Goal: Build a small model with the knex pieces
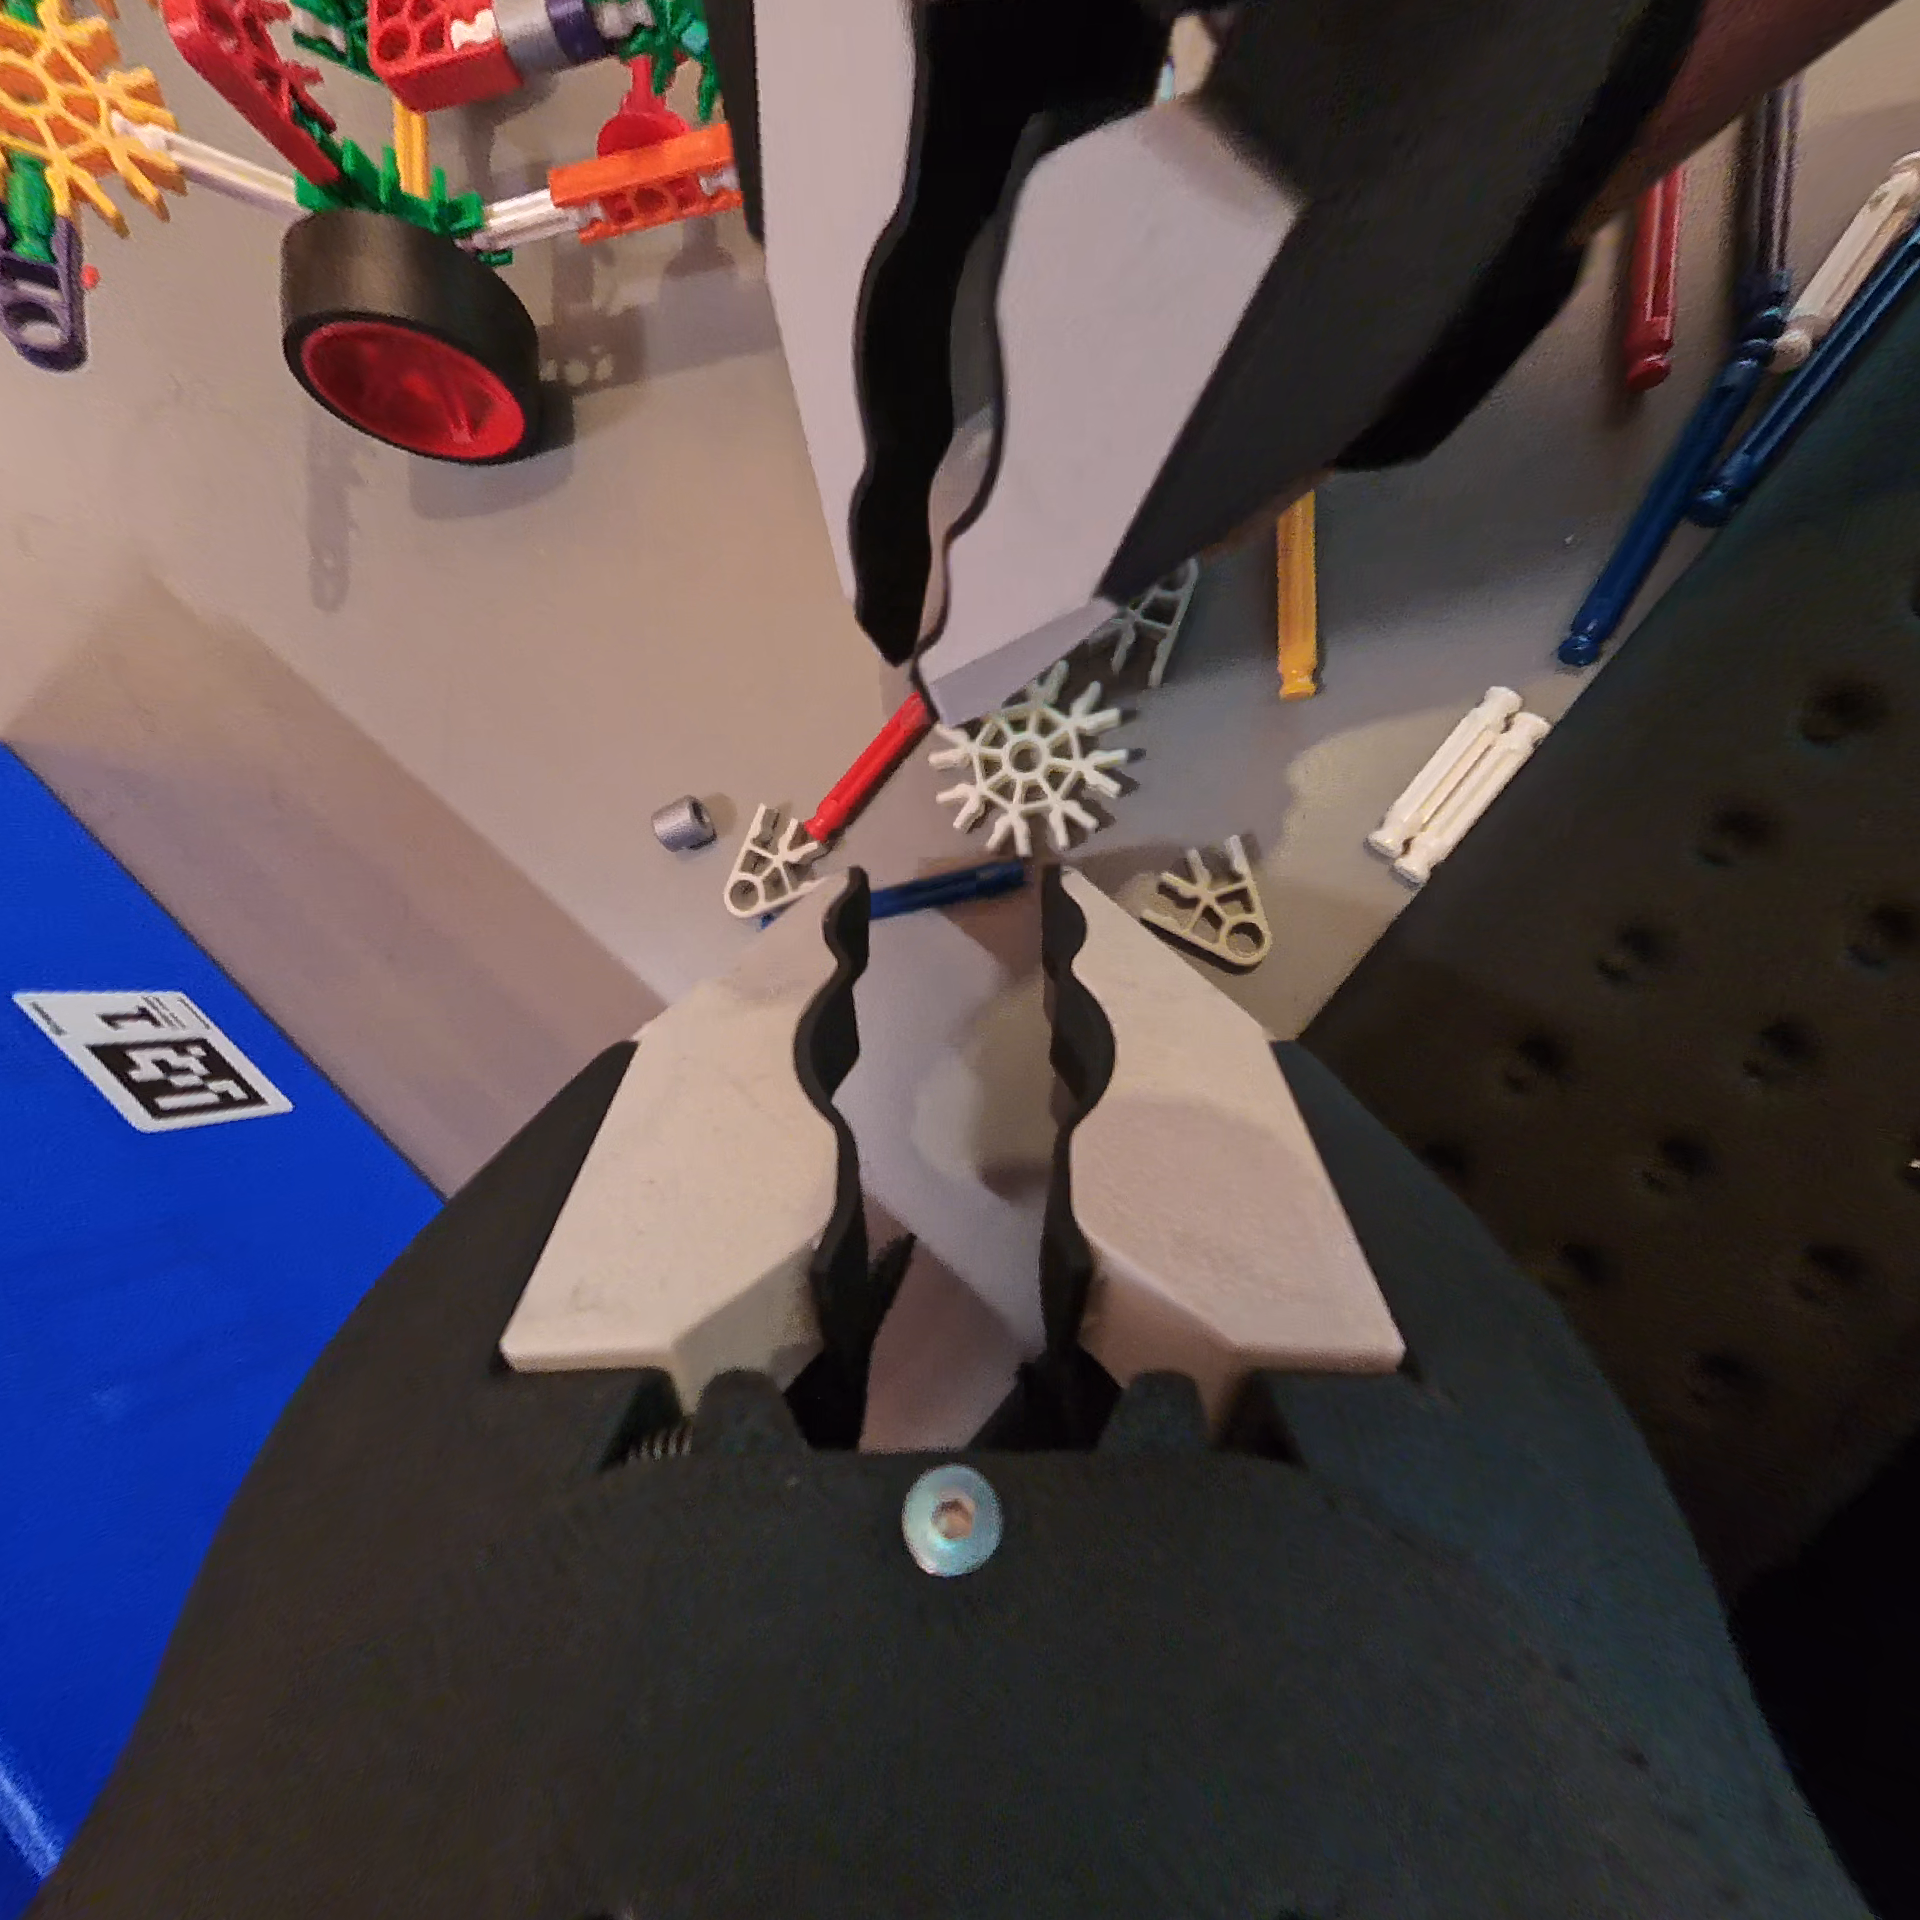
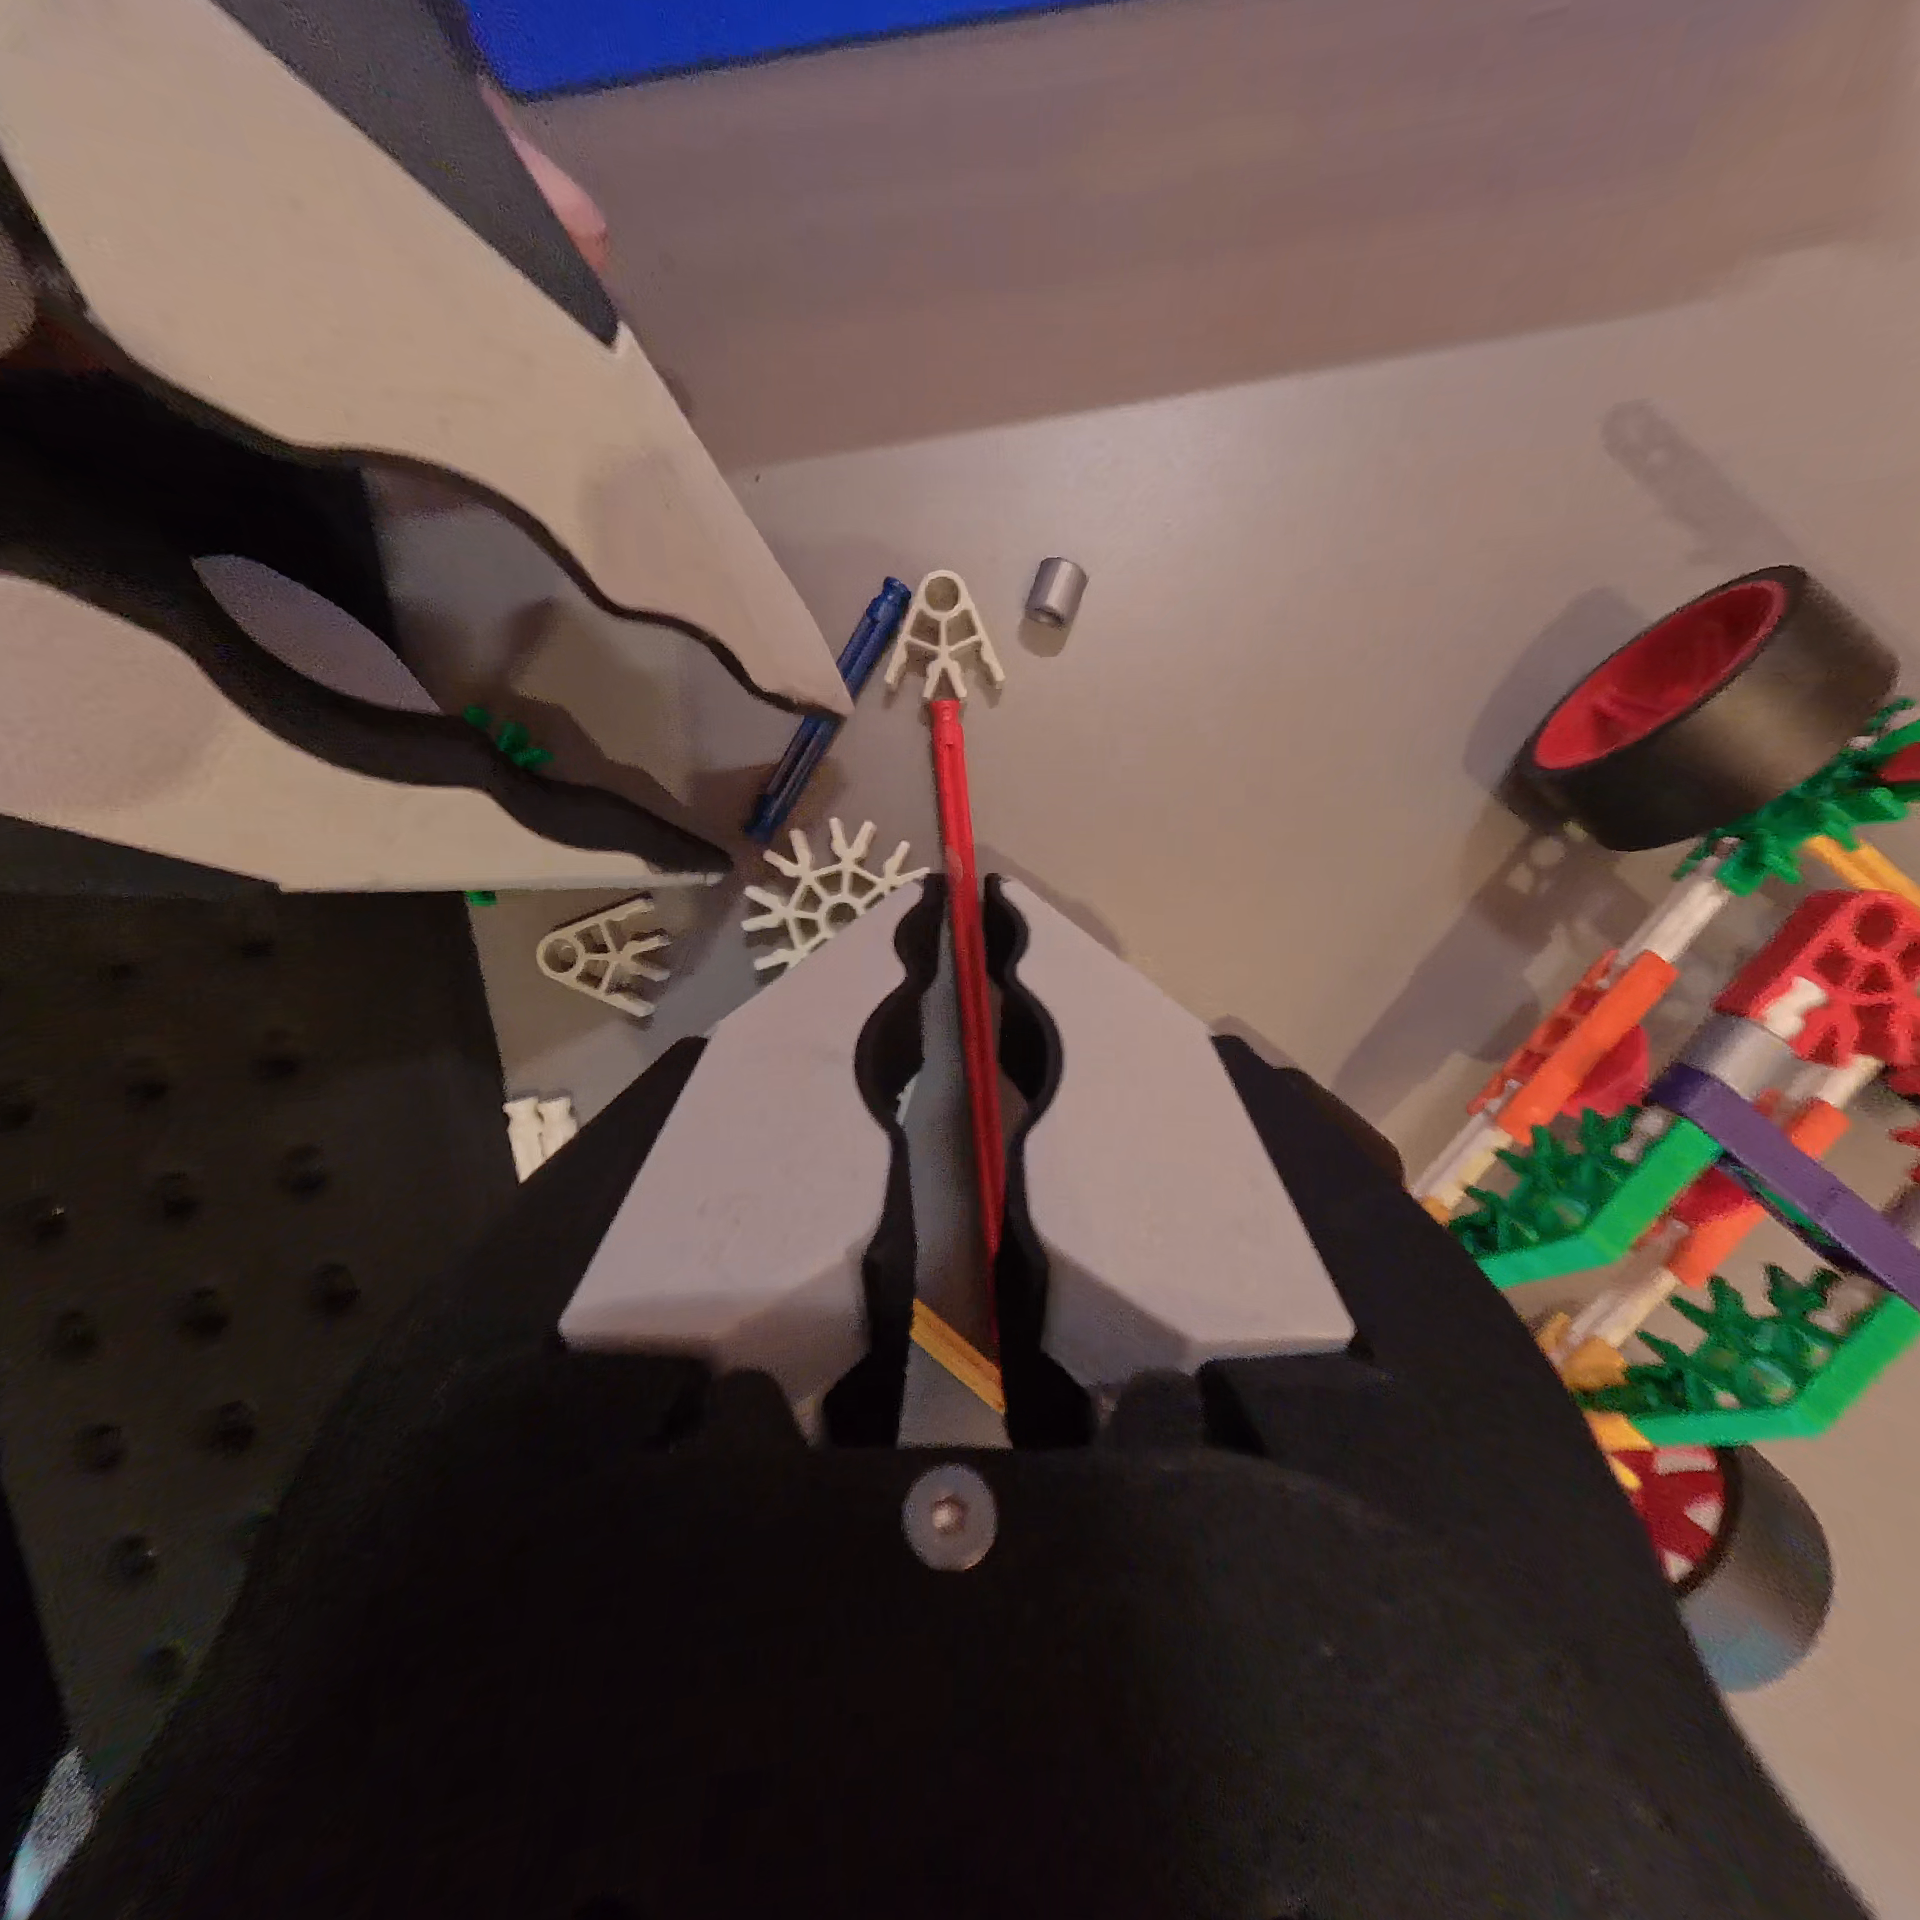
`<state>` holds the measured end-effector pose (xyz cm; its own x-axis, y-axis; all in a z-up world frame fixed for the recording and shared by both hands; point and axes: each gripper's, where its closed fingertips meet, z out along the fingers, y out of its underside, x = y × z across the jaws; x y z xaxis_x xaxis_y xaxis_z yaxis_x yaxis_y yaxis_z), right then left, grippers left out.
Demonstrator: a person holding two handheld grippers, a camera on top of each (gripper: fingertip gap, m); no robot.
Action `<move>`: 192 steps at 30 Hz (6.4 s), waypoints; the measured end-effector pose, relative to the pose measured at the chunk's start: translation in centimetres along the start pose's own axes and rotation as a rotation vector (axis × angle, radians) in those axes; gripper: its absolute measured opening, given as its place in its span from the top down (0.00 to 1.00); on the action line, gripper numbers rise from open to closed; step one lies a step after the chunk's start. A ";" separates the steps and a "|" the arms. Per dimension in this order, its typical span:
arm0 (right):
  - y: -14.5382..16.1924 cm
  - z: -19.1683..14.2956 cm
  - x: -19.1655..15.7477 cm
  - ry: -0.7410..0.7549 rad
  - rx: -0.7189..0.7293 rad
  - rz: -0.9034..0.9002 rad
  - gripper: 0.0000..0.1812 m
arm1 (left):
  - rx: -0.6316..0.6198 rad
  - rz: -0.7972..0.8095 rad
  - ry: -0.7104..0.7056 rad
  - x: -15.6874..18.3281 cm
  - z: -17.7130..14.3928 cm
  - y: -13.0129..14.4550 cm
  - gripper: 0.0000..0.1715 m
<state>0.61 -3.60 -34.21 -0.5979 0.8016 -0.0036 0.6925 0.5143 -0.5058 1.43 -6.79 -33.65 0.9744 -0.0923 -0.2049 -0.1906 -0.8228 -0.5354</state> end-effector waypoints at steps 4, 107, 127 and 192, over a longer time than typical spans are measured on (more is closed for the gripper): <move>-0.2 0.3 -0.2 -0.034 -0.019 0.008 0.99 | -0.007 -0.011 0.022 0.4 0.3 0.4 0.82; 5.9 -15.6 2.1 0.013 0.385 0.054 0.99 | -0.023 0.102 0.360 4.9 2.8 -7.2 0.99; -27.6 -5.5 2.2 -0.213 0.585 -0.109 0.84 | 0.052 -0.520 -0.278 -21.9 -13.8 8.5 0.83; 14.0 -19.2 -0.5 0.134 0.505 0.244 0.99 | 0.236 0.601 0.546 7.3 5.0 -27.4 0.99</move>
<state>18.35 9.03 -24.72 -0.3653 0.9275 -0.0792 0.5062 0.1265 -0.8531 13.11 17.84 -24.57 0.6089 -0.7845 -0.1175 -0.6553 -0.4139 -0.6318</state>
